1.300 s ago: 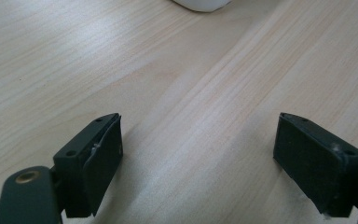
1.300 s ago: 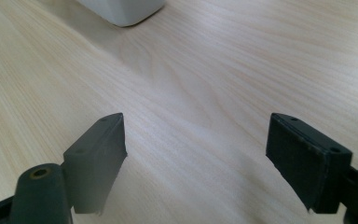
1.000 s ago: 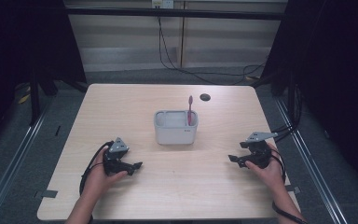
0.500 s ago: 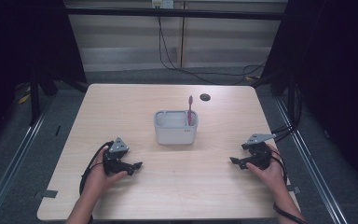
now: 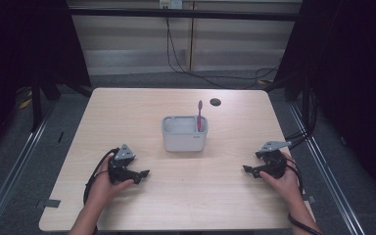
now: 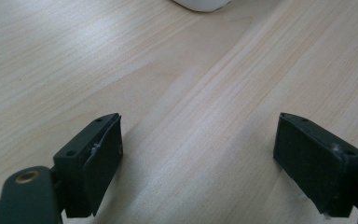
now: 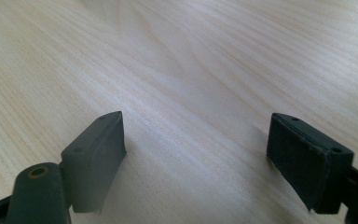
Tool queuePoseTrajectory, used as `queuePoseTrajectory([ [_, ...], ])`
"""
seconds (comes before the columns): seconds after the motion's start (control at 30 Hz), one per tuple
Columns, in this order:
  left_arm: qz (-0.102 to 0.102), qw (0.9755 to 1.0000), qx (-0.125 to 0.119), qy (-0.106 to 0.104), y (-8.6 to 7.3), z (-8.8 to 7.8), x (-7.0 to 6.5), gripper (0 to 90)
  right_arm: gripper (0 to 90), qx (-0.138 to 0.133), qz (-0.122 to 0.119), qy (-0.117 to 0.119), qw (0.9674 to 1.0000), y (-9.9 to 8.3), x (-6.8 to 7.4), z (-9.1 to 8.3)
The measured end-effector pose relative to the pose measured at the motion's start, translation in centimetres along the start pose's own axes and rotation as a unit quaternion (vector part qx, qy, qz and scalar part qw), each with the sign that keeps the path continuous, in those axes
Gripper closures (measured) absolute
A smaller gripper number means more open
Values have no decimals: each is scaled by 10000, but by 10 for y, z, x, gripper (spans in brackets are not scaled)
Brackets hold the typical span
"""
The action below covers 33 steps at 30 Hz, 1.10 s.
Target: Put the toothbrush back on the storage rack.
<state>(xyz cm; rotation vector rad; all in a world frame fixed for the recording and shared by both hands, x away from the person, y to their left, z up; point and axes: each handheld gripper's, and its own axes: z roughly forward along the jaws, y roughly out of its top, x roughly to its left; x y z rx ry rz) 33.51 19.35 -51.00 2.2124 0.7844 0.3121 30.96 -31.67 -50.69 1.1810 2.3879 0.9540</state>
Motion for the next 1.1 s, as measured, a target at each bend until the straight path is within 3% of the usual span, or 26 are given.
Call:
queuePoseTrajectory([
  [0.23, -4, 10000, 0, 3, 0, 0, 0, 153, 182, -134, 60, 27, 9999, -4, -1, 0],
  [0.3, -5, 10000, 0, 4, 0, 0, 0, 153, 184, -307, 52, 34, 9995, -8, -2, 0],
  [1.1, -13, 10000, -7, 8, 0, 0, 0, 153, 184, -311, 108, -25, 9995, -9, -3, 0],
])
